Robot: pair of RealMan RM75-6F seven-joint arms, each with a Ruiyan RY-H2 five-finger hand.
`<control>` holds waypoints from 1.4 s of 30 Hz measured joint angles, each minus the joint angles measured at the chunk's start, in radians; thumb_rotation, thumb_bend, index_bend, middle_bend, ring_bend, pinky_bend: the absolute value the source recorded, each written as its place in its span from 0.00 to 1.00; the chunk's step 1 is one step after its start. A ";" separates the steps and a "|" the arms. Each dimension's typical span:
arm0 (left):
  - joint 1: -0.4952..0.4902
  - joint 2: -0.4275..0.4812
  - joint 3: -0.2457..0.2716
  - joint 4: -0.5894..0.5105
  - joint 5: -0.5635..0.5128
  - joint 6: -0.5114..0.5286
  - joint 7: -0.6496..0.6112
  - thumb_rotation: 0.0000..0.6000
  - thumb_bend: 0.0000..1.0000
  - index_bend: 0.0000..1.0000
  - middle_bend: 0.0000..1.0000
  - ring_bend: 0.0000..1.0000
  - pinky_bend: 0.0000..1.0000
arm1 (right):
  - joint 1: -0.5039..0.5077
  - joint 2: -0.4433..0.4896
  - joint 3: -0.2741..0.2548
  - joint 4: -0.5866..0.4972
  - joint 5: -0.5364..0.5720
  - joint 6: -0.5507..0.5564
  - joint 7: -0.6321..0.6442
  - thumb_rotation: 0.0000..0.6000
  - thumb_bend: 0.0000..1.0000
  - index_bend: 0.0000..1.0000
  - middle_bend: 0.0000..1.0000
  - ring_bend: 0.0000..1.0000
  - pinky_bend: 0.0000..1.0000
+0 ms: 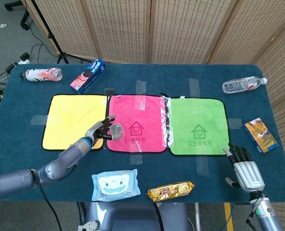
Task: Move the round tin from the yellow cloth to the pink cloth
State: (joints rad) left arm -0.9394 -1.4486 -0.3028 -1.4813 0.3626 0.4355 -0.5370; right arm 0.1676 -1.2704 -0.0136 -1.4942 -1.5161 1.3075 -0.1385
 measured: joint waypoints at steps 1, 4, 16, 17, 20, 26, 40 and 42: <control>-0.002 -0.001 -0.002 0.001 -0.009 -0.001 -0.003 1.00 0.22 0.00 0.00 0.00 0.00 | 0.001 -0.001 -0.001 0.001 0.000 -0.002 -0.001 1.00 0.21 0.06 0.00 0.00 0.03; -0.006 -0.003 -0.011 0.007 -0.036 -0.011 -0.018 1.00 0.22 0.00 0.00 0.00 0.00 | 0.002 -0.003 -0.002 0.003 0.002 -0.008 -0.004 1.00 0.21 0.06 0.00 0.00 0.03; -0.019 -0.024 -0.043 0.062 -0.104 -0.090 -0.075 1.00 0.22 0.00 0.00 0.00 0.00 | 0.006 -0.010 -0.004 0.011 0.006 -0.018 -0.003 1.00 0.21 0.06 0.00 0.00 0.03; -0.022 -0.028 -0.044 0.069 -0.108 -0.092 -0.078 1.00 0.22 0.00 0.00 0.00 0.00 | 0.006 -0.011 -0.004 0.012 0.007 -0.020 -0.003 1.00 0.21 0.06 0.00 0.00 0.03; -0.035 -0.040 -0.045 0.085 -0.117 -0.092 -0.081 1.00 0.22 0.00 0.00 0.00 0.00 | 0.007 -0.011 -0.005 0.014 0.007 -0.020 -0.003 1.00 0.21 0.06 0.00 0.00 0.03; -0.052 -0.054 -0.046 0.089 -0.120 -0.083 -0.078 1.00 0.22 0.00 0.00 0.00 0.00 | 0.007 -0.012 -0.004 0.015 0.008 -0.021 0.000 1.00 0.21 0.06 0.00 0.00 0.03; -0.088 -0.080 -0.047 0.068 -0.113 -0.041 -0.051 1.00 0.22 0.00 0.00 0.00 0.00 | 0.006 -0.008 -0.006 0.014 0.005 -0.017 0.008 1.00 0.21 0.06 0.00 0.00 0.03; -0.089 -0.082 -0.041 0.067 -0.104 -0.019 -0.038 1.00 0.22 0.00 0.00 0.00 0.00 | 0.006 -0.007 -0.006 0.014 0.005 -0.016 0.009 1.00 0.21 0.06 0.00 0.00 0.03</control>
State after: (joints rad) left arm -1.0284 -1.5301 -0.3436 -1.4142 0.2582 0.4160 -0.5746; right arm 0.1735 -1.2770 -0.0198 -1.4801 -1.5115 1.2913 -0.1296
